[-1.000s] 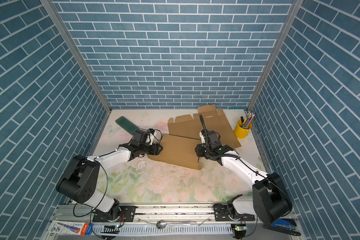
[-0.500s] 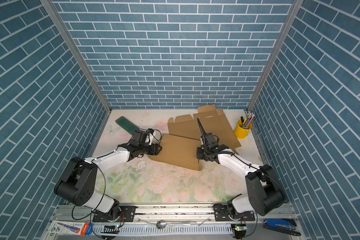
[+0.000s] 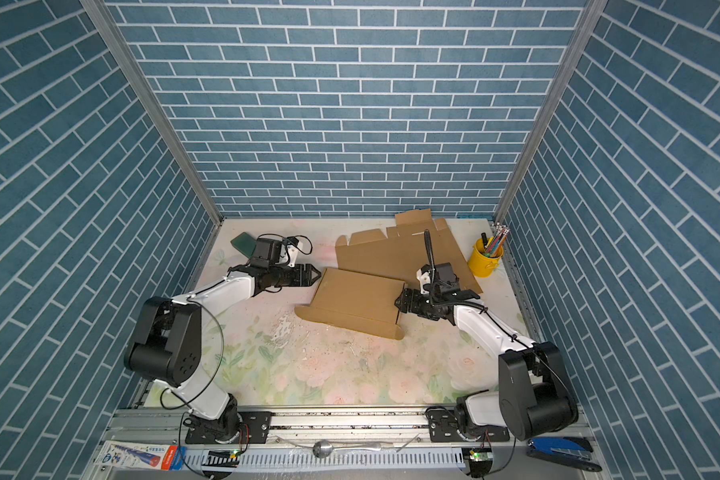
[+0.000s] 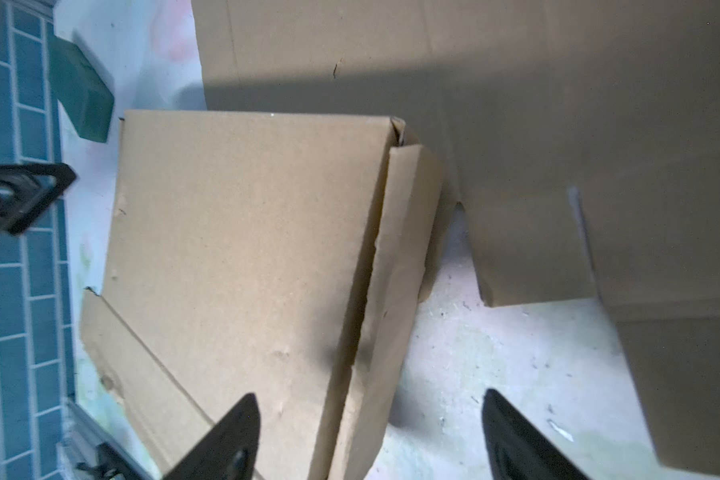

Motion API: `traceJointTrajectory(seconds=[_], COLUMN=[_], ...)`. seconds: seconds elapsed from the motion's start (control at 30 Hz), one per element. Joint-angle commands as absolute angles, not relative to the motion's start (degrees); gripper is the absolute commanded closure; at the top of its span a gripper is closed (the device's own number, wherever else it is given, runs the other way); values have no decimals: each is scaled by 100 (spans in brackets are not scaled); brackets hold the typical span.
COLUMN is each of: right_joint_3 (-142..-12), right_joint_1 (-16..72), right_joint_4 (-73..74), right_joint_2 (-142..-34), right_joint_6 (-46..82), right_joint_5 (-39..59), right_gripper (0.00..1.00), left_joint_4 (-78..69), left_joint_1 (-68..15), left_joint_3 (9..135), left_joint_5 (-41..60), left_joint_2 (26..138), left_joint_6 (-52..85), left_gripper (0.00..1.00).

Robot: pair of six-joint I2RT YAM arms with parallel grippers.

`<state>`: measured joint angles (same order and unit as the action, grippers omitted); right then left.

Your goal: Fold the paper box

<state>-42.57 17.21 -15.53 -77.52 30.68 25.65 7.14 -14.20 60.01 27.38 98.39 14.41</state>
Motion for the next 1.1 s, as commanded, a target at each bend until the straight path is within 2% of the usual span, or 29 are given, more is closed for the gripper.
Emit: traceJointTrajectory(seconds=[0.0, 0.33, 0.53, 0.67, 0.8, 1.07], right_joint_3=[-4030, -3422, -3090, -2948, -2812, -2594], right_joint_1=[1644, 1627, 1626, 1633, 1635, 1775], right_joint_4=[-752, 652, 1696, 1994, 2599, 3870], right_joint_2=[-7831, -8562, -8979, -8973, -9086, -9292], right_joint_6=[3642, 4247, 4773, 4900, 5267, 6251], right_joint_5=[3353, 3503, 3779, 3887, 4096, 4291], right_gripper=[6, 5, 5, 5, 6, 17], left_joint_4=[799, 606, 705, 686, 548, 264], left_joint_1=[-1388, -1380, -1338, -1231, -1221, -1222], left_joint_3=[6121, 5830, 5759, 5674, 5626, 5496], left_joint_5=[3284, 3256, 3261, 3314, 3386, 3573], left_joint_2=[10111, 10514, 10892, 11012, 11013, 10875], left_joint_6=[1579, 1713, 1860, 1999, 2113, 2369], left_gripper=[17, 23, 39, 44, 44, 40])
